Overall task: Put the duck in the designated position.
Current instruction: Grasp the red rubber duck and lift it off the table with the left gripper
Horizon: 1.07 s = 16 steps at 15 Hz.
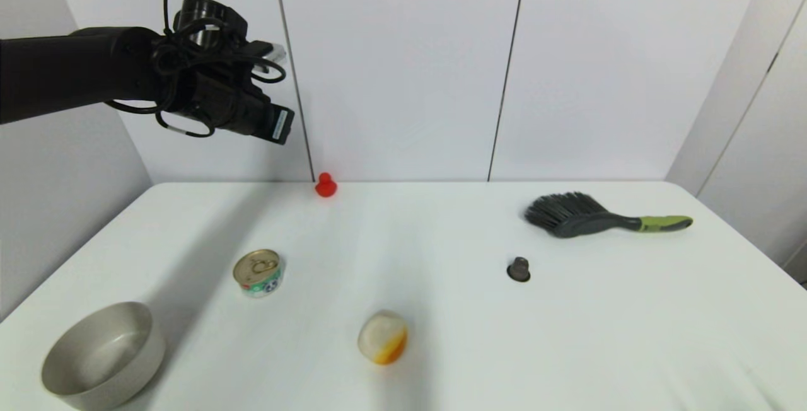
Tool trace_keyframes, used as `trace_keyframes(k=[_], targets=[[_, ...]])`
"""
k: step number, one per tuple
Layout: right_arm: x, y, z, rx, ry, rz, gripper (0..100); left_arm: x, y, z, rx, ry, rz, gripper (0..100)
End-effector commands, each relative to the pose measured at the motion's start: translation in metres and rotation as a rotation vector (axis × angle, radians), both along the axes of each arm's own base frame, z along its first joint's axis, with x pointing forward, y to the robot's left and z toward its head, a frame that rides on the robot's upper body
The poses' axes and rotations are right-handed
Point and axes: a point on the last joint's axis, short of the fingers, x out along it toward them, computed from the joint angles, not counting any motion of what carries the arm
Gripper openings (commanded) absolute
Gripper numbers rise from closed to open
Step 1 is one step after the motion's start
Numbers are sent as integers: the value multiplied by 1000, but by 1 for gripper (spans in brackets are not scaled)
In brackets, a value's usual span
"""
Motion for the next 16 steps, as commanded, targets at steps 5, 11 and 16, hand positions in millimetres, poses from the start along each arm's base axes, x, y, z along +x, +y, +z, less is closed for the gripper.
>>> trace_keyframes(k=[5,11,16], targets=[[1,0,-2,0,10,1,100,26,-13,-14,-77,-96,-65,100],[1,0,-2,0,10,1,100,41,-23,-46,-100,-15,-49,100],[1,0,-2,0,10,1,100,55,-26,-72,-134,40,-15,100]])
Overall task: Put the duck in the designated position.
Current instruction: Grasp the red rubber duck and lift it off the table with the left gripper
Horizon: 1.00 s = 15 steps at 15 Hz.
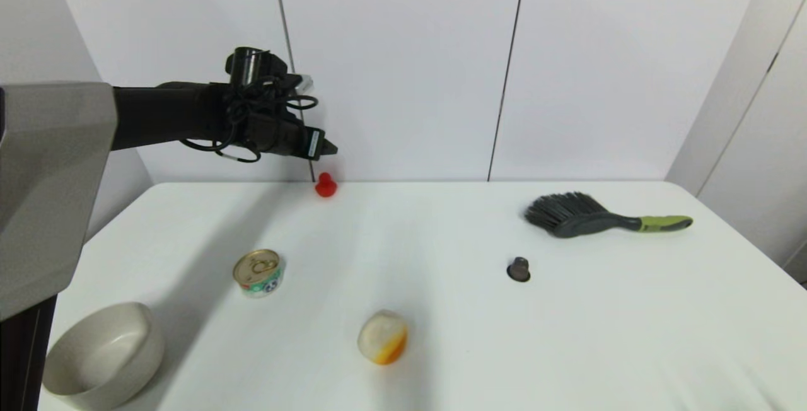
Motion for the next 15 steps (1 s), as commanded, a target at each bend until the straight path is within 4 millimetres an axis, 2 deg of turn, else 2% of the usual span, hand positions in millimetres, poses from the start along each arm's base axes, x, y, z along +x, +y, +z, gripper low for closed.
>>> trace_keyframes(k=[1,10,15], targets=[[1,0,-2,0,10,0,100,12,-3,-22,-11,29,11,100],[1,0,-2,0,10,0,100,28,-7,-50,-94,69,71,100],[1,0,-2,0,10,0,100,34,-8,-69,-82,110,81,100]])
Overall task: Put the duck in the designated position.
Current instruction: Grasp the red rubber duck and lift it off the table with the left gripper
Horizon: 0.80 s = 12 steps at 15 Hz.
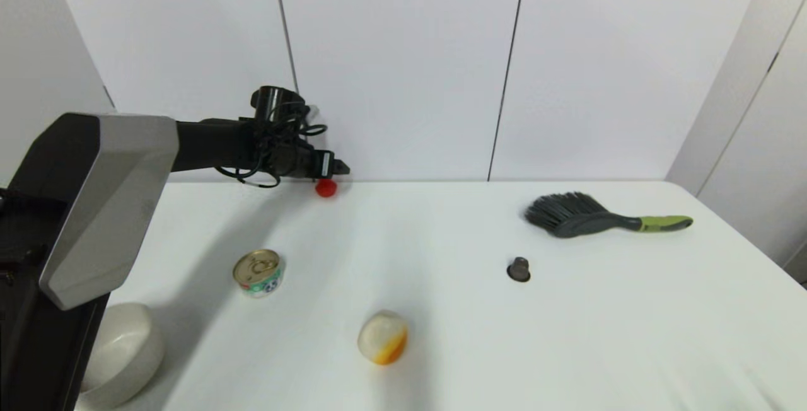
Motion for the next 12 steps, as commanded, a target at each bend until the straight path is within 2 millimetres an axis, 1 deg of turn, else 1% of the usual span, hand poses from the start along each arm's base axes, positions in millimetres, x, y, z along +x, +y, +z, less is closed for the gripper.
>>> trace_keyframes(k=[1,5,12], targets=[[1,0,-2,-1,10,0,100,5,-1,-17,27,32,26,100],[1,0,-2,-1,10,0,100,8,-1,-28,46,48,54,100],[1,0,-2,-1,10,0,100,11,-1,-38,43,67,63,100]])
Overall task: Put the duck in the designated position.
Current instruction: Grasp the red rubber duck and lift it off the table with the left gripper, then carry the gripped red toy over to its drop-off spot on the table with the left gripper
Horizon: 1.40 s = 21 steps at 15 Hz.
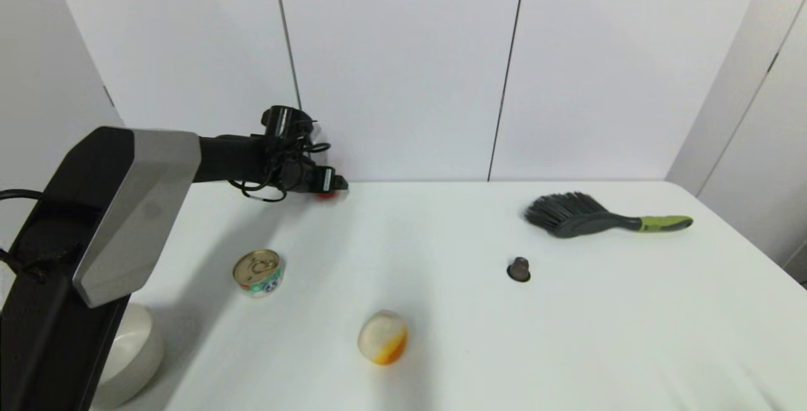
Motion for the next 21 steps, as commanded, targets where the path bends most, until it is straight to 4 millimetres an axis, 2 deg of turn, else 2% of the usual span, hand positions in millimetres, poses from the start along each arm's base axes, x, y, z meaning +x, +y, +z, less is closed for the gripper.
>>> trace_keyframes(k=[1,7,10,12,14,16,17,18,21], targets=[[1,0,-2,0,10,0,100,2,-1,-6,1,5,2,0],[1,0,-2,0,10,0,100,6,-1,-13,5,2,-6,0],[1,0,-2,0,10,0,100,2,-1,2,1,-24,-11,0],[1,0,-2,0,10,0,100,-9,2,32,13,-68,-29,0],[1,0,-2,0,10,0,100,-30,7,69,21,-85,-35,0],[1,0,-2,0,10,0,100,-60,14,116,15,-121,-33,0],[1,0,-2,0,10,0,100,-68,17,127,15,-131,-32,0],[1,0,-2,0,10,0,100,-94,24,153,24,-157,-27,0],[1,0,-2,0,10,0,100,-139,38,174,84,-184,61,0]])
